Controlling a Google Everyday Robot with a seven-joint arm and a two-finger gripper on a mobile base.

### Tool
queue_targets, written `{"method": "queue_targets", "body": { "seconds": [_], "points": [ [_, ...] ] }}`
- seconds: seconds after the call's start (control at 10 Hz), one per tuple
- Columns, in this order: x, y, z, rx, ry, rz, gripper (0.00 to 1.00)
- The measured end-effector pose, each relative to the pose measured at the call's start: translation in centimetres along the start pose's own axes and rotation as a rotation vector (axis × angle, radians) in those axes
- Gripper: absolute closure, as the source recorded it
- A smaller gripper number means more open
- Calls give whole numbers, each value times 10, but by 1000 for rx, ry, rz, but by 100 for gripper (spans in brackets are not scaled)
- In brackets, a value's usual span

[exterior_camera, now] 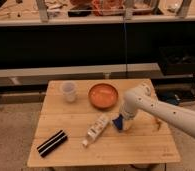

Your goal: Place the white sponge in the ceramic bowl

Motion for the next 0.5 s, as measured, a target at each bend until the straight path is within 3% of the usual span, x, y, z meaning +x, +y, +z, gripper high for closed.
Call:
{"method": "queue_targets", "body": {
  "seconds": [0.2,0.5],
  "points": [
    [2,-19,-8,11,0,3,96],
    [3,-19,-10,13,5,5,96]
  ]
}}
